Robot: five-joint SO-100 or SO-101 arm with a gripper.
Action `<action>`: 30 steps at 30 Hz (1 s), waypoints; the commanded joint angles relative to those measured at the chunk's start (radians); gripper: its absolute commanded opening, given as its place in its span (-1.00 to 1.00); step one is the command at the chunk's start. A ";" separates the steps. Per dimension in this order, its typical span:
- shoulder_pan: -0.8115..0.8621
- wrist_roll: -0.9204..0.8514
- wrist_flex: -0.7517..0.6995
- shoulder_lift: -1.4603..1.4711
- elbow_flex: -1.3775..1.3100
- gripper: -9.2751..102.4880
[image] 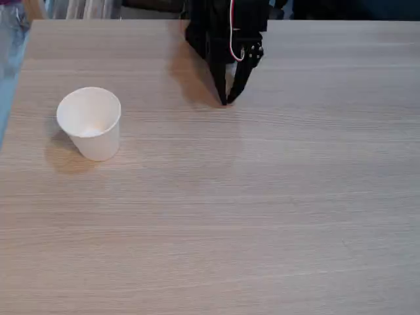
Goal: Grasp a block and put it in the bin.
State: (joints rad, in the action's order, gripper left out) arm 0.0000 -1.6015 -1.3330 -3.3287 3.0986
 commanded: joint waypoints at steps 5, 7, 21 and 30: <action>-0.005 -0.005 -0.015 -0.003 0.008 -0.81; -0.005 -0.005 -0.015 -0.003 0.008 -0.80; -0.005 -0.005 -0.015 -0.003 0.008 -0.78; -0.005 -0.005 -0.015 -0.003 0.008 -0.78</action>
State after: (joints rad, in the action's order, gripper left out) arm 0.0000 -1.6015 -1.3330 -3.3287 3.0986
